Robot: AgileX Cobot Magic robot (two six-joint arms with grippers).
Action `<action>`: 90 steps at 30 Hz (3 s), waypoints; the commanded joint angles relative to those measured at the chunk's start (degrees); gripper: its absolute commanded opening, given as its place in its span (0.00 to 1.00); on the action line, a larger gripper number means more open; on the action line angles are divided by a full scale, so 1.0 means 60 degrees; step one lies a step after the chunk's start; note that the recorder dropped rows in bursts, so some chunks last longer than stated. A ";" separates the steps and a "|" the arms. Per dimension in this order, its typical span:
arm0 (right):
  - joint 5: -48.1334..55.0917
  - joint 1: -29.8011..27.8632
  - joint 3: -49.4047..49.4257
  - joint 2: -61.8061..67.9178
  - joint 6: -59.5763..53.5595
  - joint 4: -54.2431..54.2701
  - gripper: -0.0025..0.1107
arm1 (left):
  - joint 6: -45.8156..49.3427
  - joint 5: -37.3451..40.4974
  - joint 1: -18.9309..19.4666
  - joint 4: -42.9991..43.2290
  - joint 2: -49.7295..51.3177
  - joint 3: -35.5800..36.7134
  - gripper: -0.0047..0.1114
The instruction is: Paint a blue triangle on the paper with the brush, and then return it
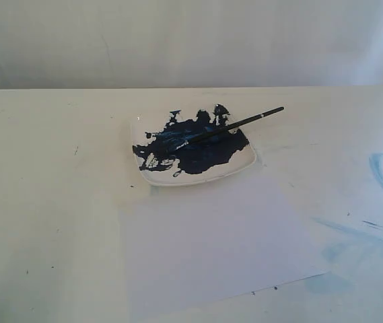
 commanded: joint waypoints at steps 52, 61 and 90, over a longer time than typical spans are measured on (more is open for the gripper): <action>0.0165 0.0142 -0.9385 1.3024 0.1198 0.5017 0.02 | -0.0010 0.0002 -0.0036 -0.0027 -0.0045 0.0041 0.04; 0.1271 -0.0103 -1.2764 1.7295 0.0717 0.6097 0.02 | -0.0010 0.0002 -0.0036 -0.0027 -0.0045 0.0041 0.04; 0.0968 0.1345 -1.4953 2.1857 -0.3708 1.5052 0.42 | -0.0010 0.0002 -0.0036 -0.0027 -0.0045 0.0041 0.04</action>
